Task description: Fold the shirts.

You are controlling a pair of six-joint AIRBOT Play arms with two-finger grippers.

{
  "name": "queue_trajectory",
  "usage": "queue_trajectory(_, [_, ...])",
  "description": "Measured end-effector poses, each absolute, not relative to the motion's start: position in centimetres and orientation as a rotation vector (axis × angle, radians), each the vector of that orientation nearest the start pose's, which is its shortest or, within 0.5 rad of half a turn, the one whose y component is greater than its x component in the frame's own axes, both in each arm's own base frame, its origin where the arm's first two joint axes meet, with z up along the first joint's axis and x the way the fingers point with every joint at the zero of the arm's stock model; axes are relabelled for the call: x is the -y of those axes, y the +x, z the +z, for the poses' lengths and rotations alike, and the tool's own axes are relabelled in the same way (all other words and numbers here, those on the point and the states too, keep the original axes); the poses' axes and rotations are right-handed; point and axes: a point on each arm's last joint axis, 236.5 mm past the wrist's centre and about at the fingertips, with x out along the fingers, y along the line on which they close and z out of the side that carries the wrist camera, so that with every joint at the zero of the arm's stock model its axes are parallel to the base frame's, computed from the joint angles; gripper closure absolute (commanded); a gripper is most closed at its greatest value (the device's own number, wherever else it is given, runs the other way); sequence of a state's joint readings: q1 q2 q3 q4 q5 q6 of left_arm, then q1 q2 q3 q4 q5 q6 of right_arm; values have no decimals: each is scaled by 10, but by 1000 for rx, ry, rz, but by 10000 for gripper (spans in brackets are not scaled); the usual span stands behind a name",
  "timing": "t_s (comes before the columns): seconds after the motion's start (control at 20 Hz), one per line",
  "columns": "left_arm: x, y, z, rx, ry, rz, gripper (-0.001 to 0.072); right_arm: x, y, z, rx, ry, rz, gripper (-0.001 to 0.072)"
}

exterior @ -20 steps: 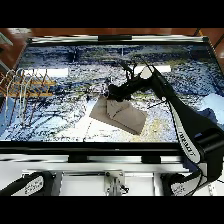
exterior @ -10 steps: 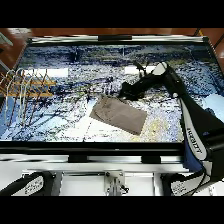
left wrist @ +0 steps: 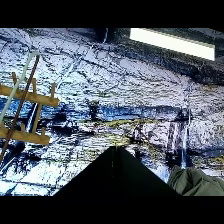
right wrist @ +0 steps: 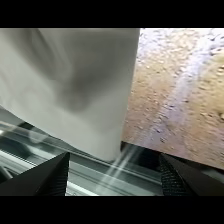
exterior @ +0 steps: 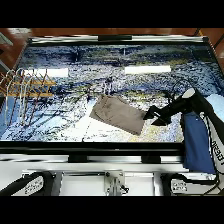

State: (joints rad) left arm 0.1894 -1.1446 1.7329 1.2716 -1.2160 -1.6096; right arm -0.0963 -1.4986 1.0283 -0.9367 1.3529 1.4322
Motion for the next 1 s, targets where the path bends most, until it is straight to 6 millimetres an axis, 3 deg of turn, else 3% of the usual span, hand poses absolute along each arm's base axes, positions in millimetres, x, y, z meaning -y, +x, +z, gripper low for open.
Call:
queue_trajectory(0.25, [-14, 421, 300, -604, -284, -44, 667, -134, 316, -90, -1607, 733, 400, 47])
queue_trajectory(0.3, [-14, 421, 300, -604, -284, -45, 667, -140, 317, -92, -1602, 757, 405, 126])
queue_trajectory(0.4, [-14, 421, 300, -604, -284, -45, 667, -148, 322, -101, -1579, 771, 409, 645])
queue_trajectory(0.5, [-14, 421, 300, -604, -284, -45, 667, -151, 338, -96, -1507, 797, 431, 647])
queue_trajectory(0.65, [-14, 421, 300, -603, -284, -45, 667, -147, 373, -45, -1356, 842, 526, 647])
queue_trajectory(0.75, [-13, 421, 300, -603, -286, -48, 667, -127, 397, 12, -1251, 856, 569, 647])
queue_trajectory(0.85, [-9, 421, 301, -601, -297, -62, 667, -92, 414, 75, -1157, 843, 551, 647])
queue_trajectory(1.0, [0, 421, 304, -596, -310, -101, 667, -28, 417, 144, -1084, 776, 438, 647])
